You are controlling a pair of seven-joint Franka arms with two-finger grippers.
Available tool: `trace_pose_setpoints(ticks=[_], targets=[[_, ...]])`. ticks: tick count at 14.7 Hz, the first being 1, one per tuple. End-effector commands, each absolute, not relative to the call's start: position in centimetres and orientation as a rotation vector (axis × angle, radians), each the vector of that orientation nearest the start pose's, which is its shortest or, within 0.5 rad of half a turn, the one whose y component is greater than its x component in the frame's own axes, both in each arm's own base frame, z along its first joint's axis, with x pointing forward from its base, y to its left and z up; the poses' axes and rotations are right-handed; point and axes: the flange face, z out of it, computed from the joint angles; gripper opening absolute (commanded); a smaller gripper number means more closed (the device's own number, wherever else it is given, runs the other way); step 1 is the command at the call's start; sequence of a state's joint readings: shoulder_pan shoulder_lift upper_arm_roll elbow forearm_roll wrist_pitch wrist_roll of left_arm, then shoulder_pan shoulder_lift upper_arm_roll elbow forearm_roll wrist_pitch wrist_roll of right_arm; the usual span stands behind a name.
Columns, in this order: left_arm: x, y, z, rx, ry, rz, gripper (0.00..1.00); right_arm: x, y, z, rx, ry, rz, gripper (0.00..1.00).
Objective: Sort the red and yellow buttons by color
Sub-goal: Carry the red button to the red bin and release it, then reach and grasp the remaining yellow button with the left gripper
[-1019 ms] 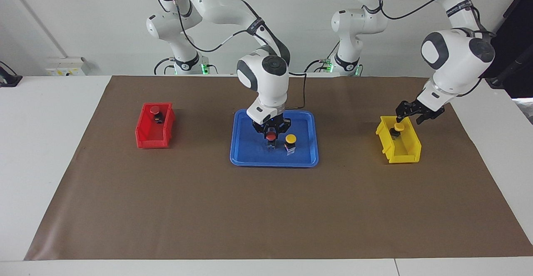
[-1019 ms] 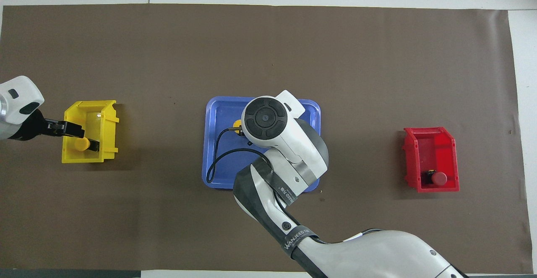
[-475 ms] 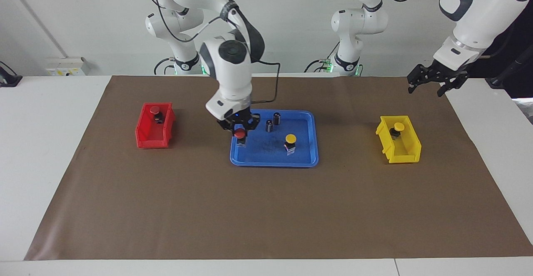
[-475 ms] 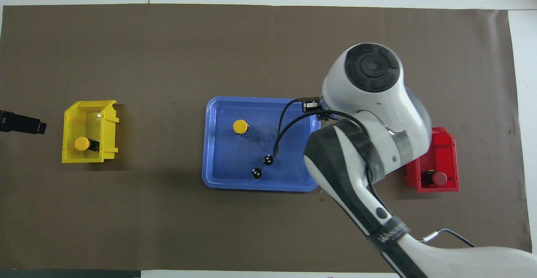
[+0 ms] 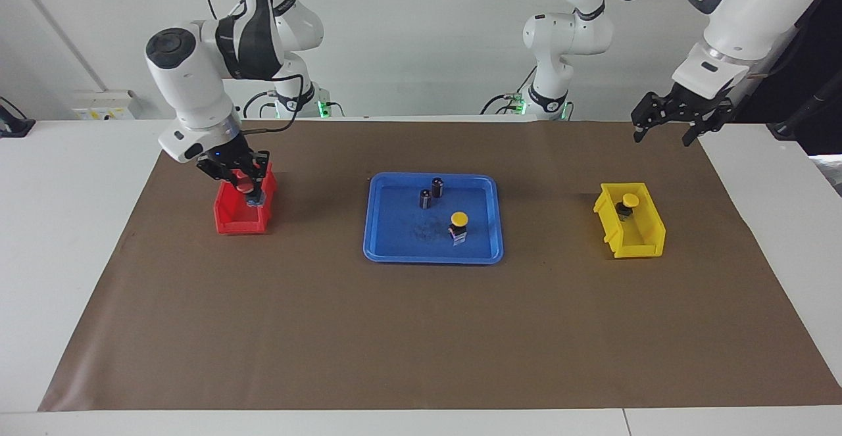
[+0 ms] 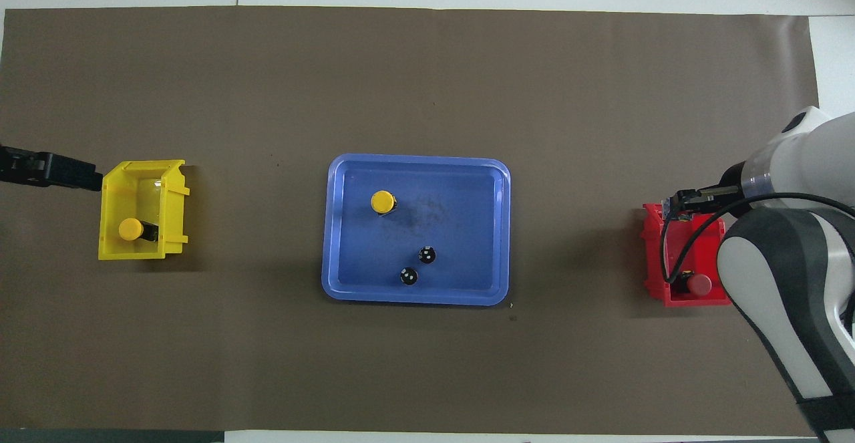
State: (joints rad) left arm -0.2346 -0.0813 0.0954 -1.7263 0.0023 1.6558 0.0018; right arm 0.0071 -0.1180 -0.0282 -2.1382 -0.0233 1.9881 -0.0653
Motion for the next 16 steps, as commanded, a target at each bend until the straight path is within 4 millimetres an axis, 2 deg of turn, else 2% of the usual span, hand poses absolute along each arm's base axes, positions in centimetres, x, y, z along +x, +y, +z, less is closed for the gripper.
trace_pose_setpoints(ticks=[1, 3, 5, 7, 9, 10, 13, 16], targets=[[53.2, -16.9, 56.4, -3.137, 0.07, -0.054, 1.0, 48.6, -2.5, 42.8, -3.151, -0.198, 0.022, 0.2], [52.8, -23.0, 52.6, -3.141, 0.025, -0.058, 1.0, 48.2, -4.0, 42.1, -3.147, -0.228, 0.03, 0.2], [52.0, -29.4, 48.3, -3.144, -0.023, -0.078, 1.0, 48.0, -4.2, 41.6, -3.146, -0.223, 0.037, 0.2], [51.1, -34.0, 45.0, -3.154, -0.065, -0.106, 1.0, 48.0, -4.2, 40.8, -3.148, -0.236, 0.014, 0.2], [50.3, -37.1, 42.3, -3.179, -0.069, -0.098, 1.0, 47.7, -4.2, 39.5, -3.146, -0.235, 0.032, 0.2], [49.6, -38.3, 41.3, -3.186, -0.06, -0.091, 1.0, 47.4, -4.2, 38.8, -3.145, -0.233, 0.037, 0.2], [48.1, -39.9, 38.6, -3.186, -0.071, -0.093, 0.99, 46.8, -4.1, 37.8, -3.144, -0.236, 0.042, 0.2], [48.3, -40.2, 36.3, -3.173, -0.082, -0.077, 0.9, 46.7, -4.2, 37.1, -3.145, -0.229, 0.03, 0.2]])
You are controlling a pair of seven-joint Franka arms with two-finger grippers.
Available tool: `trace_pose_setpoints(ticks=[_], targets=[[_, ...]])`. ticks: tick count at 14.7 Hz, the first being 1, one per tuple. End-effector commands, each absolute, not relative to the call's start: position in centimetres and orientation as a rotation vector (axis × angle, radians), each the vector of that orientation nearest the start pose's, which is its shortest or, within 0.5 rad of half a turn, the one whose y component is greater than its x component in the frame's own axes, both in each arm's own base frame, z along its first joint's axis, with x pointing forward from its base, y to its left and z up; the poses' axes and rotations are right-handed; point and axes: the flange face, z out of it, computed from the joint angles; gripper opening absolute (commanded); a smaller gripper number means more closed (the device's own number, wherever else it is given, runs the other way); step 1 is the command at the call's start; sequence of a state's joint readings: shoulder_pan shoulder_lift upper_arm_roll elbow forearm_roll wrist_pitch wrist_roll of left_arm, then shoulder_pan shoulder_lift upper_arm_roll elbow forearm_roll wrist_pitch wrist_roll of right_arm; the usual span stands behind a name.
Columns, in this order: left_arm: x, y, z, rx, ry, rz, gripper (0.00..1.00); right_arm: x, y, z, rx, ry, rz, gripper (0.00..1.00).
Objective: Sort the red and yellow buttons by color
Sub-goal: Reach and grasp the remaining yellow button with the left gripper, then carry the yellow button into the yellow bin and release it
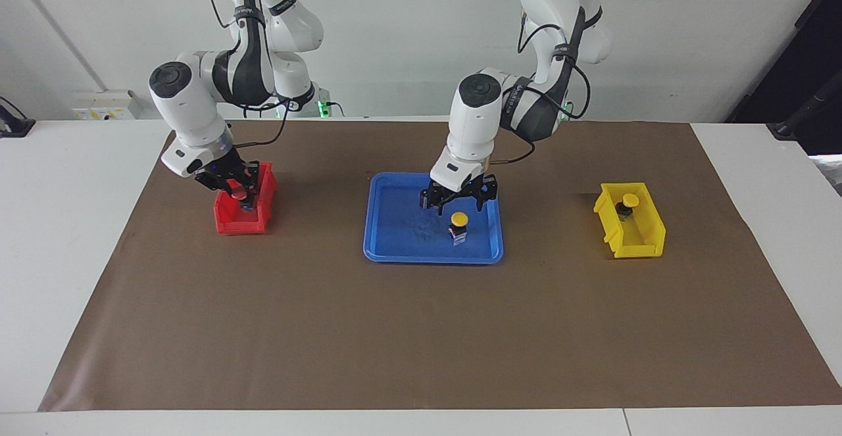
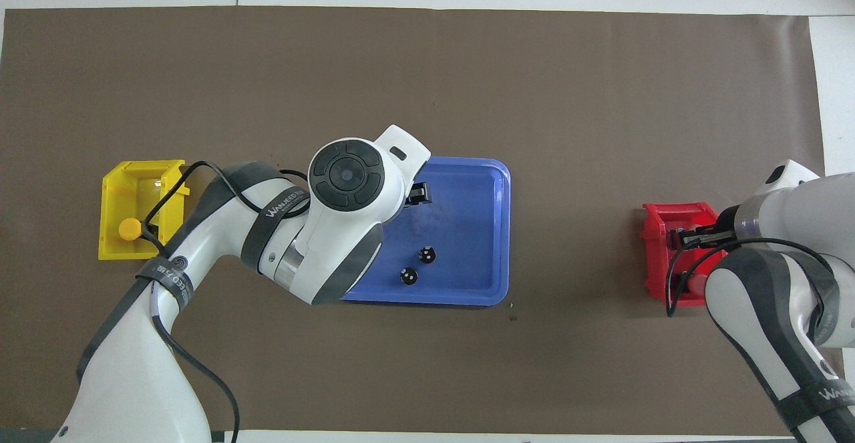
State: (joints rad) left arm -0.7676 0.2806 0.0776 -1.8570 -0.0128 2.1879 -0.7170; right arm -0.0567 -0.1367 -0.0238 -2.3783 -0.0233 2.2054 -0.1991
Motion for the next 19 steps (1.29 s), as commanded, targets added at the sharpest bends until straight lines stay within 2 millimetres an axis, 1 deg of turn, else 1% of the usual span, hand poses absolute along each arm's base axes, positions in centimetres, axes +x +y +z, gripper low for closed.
trace_pose_setpoints(ticks=[1, 2, 4, 5, 6, 7, 8, 9, 10, 11, 12, 13, 14, 15, 16, 17, 18, 19], targets=[[48.3, -40.5, 35.6, -3.175, -0.08, -0.084, 0.86, 46.7, -4.5, 36.5, -3.145, -0.224, 0.042, 0.2], [48.4, -40.4, 35.3, -3.172, -0.084, -0.08, 0.83, 46.7, -4.9, 36.0, -3.146, -0.207, 0.045, 0.2], [48.6, -40.1, 35.3, -3.17, -0.094, -0.077, 0.73, 46.4, -4.9, 35.7, -3.147, -0.209, 0.047, 0.2], [48.8, -39.9, 35.3, -3.169, -0.099, -0.077, 0.67, 46.4, -5.0, 35.6, -3.15, -0.214, 0.048, 0.2], [48.7, -40.0, 35.3, -3.168, -0.099, -0.073, 0.57, 46.4, -5.1, 35.6, -3.153, -0.215, 0.035, 0.2], [48.7, -39.9, 35.3, -3.167, -0.103, -0.069, 0.41, 46.0, -5.0, 35.2, -3.153, -0.216, 0.034, 0.21], [48.9, -39.8, 35.3, -3.166, -0.101, -0.069, 0.19, 45.6, -4.9, 34.7, -3.152, -0.216, 0.041, 0.22], [49.0, -39.7, 35.4, -3.168, -0.092, -0.073, 0.02, 45.3, -4.9, 34.6, -3.152, -0.216, 0.037, 0.24], [49.1, -39.6, 35.7, -3.167, -0.091, -0.072, 0.01, 45.1, -4.9, 34.5, -3.152, -0.217, 0.034, 0.25], [49.4, -39.2, 36.4, -3.16, -0.105, -0.062, 0.01, 45.1, -4.8, 34.4, -3.152, -0.217, 0.037, 0.28], [49.9, -38.4, 38.3, -3.149, -0.121, -0.037, 0.01, 45.1, -4.9, 34.5, -3.152, -0.219, 0.034, 0.33], [50.2, -37.4, 41.4, -3.142, -0.124, -0.012, 0.01, 45.1, -4.8, 34.5, -3.152, -0.219, 0.037, 0.46], [50.4, -36.1, 44.1, -3.139, -0.101, 0.023, 0.01, 45.1, -4.9, 34.5, -3.152, -0.219, 0.039, 0.59], [50.7, -33.9, 46.5, -3.147, -0.068, 0.054, 0.01, 45.4, -4.9, 34.8, -3.151, -0.221, 0.044, 0.66], [51.6, -31.1, 47.8, -3.152, -0.008, 0.067, 0.01, 46.0, -5.0, 35.6, -3.153, -0.224, 0.037, 0.68], [52.9, -27.9, 48.6, -3.156, 0.027, 0.067, 0.01, 46.6, -5.1, 36.2, -3.15, -0.24, 0.059, 0.68], [54.6, -23.6, 49.1, -3.161, 0.039, 0.071, 0.01, 47.5, -5.2, 37.1, -3.147, -0.251, 0.076, 0.68], [56.0, -19.7, 49.2, -3.161, 0.105, 0.075, 0.01, 48.0, -5.2, 38.4, -3.145, -0.252, 0.093, 0.68]])
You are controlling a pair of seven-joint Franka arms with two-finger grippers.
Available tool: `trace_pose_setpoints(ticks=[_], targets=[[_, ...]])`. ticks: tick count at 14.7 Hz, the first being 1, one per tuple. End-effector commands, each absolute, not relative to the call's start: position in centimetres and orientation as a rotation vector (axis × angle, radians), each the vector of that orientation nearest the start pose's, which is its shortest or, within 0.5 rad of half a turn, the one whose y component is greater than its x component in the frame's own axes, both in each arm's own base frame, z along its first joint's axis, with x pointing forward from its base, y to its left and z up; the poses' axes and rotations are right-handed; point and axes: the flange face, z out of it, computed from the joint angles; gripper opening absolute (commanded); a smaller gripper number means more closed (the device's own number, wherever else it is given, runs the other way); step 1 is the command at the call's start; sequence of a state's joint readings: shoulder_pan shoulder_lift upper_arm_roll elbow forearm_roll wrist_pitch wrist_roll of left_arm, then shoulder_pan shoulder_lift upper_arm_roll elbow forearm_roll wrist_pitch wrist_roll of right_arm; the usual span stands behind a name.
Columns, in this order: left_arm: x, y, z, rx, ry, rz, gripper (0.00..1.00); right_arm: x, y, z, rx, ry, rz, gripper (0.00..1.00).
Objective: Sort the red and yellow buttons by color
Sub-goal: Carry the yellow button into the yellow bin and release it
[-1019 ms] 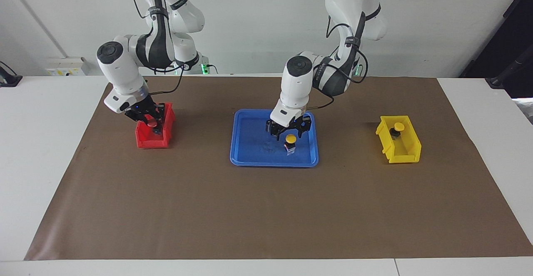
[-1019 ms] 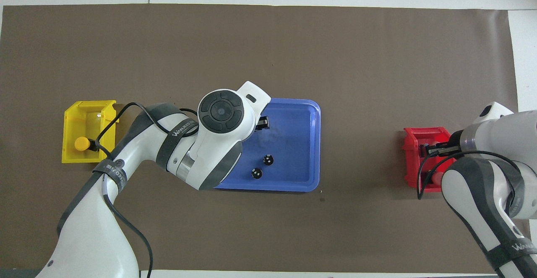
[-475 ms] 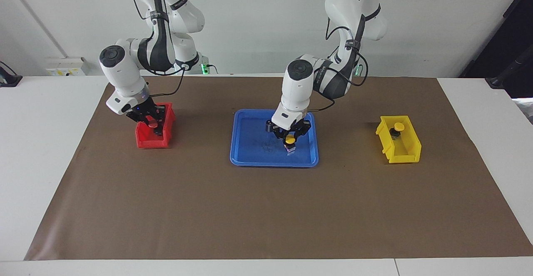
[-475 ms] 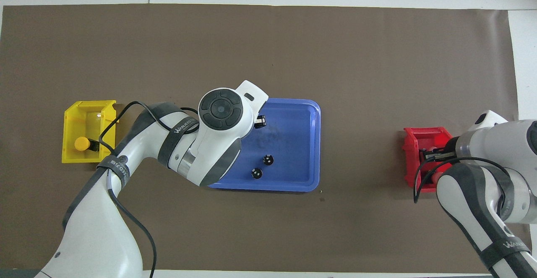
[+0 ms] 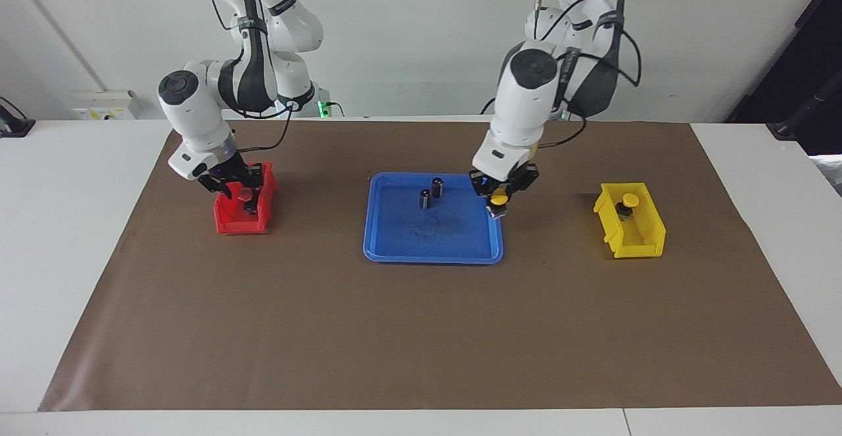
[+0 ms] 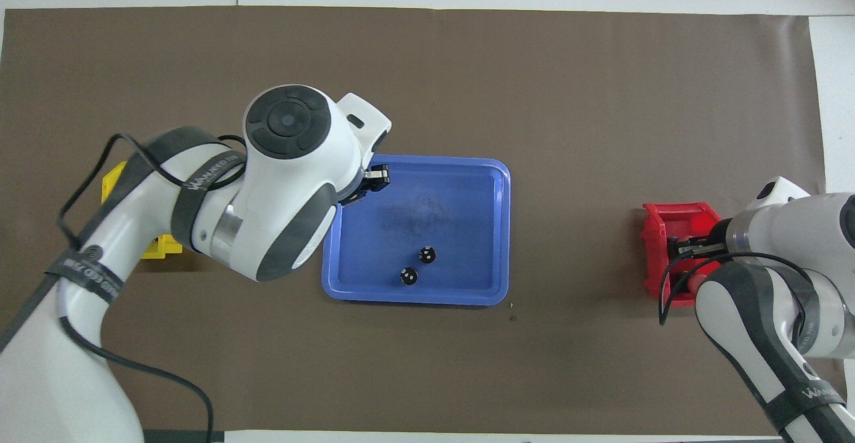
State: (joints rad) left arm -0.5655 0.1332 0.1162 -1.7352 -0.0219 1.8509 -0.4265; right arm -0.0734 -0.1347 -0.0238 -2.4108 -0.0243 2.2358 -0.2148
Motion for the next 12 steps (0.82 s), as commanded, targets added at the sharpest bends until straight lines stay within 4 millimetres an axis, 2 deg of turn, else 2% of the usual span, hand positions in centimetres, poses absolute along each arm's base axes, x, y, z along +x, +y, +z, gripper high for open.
trace_pose_setpoints(ticks=[1, 2, 4, 5, 6, 7, 8, 9, 12], targets=[[57.2, -15.9, 49.0, -3.162, 0.153, 0.074, 0.01, 48.5, -5.2, 39.4, -3.146, -0.248, 0.095, 0.68], [58.3, -11.6, 48.8, -3.164, 0.209, 0.063, 0.01, 48.8, -5.0, 40.5, -3.139, -0.237, 0.093, 0.68], [59.4, -5.3, 48.5, -3.161, 0.294, 0.049, 0.01, 49.7, -4.5, 43.0, -3.122, -0.209, 0.056, 0.68], [59.6, -3.5, 48.2, -3.159, 0.32, 0.039, 0.01, 50.6, -4.0, 45.3, -3.11, -0.189, 0.011, 0.7], [59.6, -2.8, 47.5, -3.157, 0.343, 0.038, 0.01, 51.1, -2.5, 47.6, -3.108, -0.202, 0.024, 0.76], [59.5, -1.7, 46.6, -3.154, 0.349, 0.025, 0.01, 51.7, -1.6, 50.4, -3.111, -0.177, 0.018, 0.86], [59.5, -1.1, 45.5, -3.151, 0.358, 0.006, 0.01, 52.0, -1.5, 53.4, -3.117, -0.132, 0.024, 0.96], [59.2, 0.2, 44.4, -3.152, 0.333, 0.0, 0.01, 52.2, -2.1, 56.5, -3.116, -0.111, 0.04, 1.0], [58.2, 1.7, 42.7, -3.148, 0.375, -0.004, 0.01, 54.4, -3.7, 62.0, -3.122, -0.075, 0.106, 1.0]])
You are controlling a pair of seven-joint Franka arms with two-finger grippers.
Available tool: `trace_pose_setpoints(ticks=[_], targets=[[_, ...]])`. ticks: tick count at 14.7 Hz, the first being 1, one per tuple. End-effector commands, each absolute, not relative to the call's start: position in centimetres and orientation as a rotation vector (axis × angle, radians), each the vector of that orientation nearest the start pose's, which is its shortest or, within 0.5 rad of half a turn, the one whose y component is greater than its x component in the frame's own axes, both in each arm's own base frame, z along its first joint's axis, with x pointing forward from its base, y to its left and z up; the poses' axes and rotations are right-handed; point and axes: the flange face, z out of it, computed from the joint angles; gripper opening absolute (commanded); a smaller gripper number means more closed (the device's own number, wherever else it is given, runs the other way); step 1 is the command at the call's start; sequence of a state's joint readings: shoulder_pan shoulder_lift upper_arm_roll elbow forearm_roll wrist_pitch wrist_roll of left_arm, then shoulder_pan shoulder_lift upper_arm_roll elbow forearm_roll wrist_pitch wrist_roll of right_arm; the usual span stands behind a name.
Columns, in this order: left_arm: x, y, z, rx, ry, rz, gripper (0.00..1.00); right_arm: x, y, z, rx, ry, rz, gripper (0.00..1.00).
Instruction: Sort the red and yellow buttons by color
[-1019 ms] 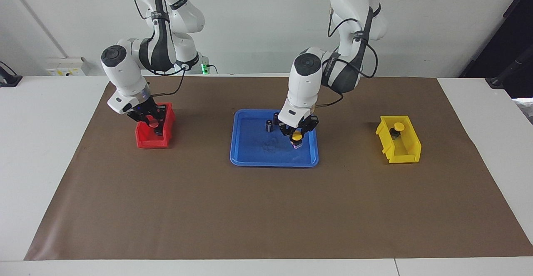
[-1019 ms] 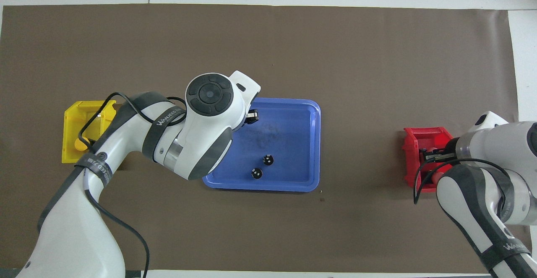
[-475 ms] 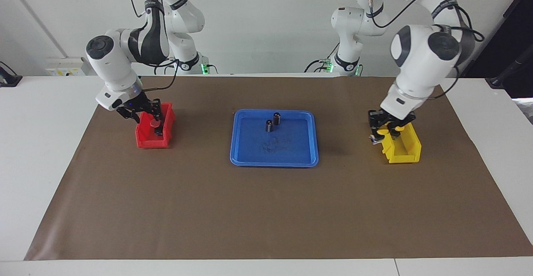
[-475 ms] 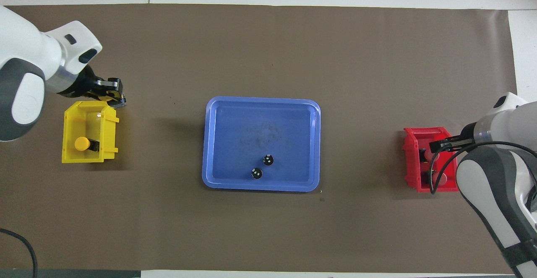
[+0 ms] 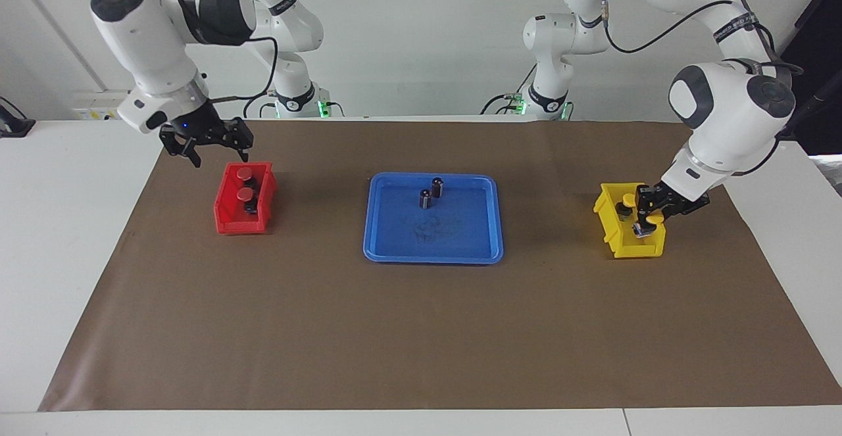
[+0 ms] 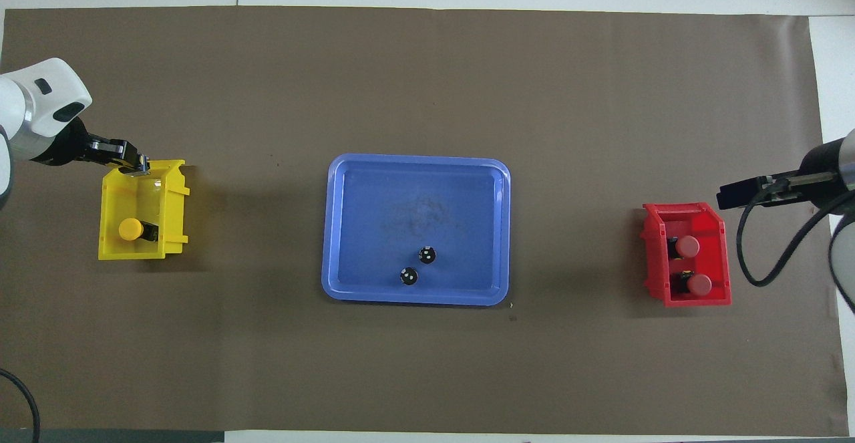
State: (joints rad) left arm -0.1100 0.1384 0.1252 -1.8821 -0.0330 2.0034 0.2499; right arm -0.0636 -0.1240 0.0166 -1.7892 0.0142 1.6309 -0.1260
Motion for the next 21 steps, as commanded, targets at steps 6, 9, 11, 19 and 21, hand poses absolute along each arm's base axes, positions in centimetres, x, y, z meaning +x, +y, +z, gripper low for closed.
trace_pose_setpoints(ticks=[6, 9, 11, 19, 21], targets=[[56.9, 2.0, 39.3, -3.143, 0.412, 0.02, 0.01, 54.7, -5.7, 63.5, -3.146, 0.003, 0.152, 1.0], [56.9, 2.0, 37.5, -3.137, 0.408, -0.008, 0.01, 53.5, -4.9, 62.3, -3.15, 0.019, 0.154, 1.0], [57.2, 2.0, 36.4, -3.133, 0.415, -0.003, 0.01, 53.6, -5.7, 62.6, -3.151, 0.029, 0.145, 1.0], [57.9, 2.2, 37.3, -3.127, 0.42, -0.043, 0.63, 53.6, -6.8, 62.4, -3.146, 0.062, 0.15, 1.0], [58.4, 2.3, 38.7, -3.129, 0.42, -0.036, 0.7, 53.6, -6.9, 62.4, -3.147, 0.062, 0.15, 1.0]])
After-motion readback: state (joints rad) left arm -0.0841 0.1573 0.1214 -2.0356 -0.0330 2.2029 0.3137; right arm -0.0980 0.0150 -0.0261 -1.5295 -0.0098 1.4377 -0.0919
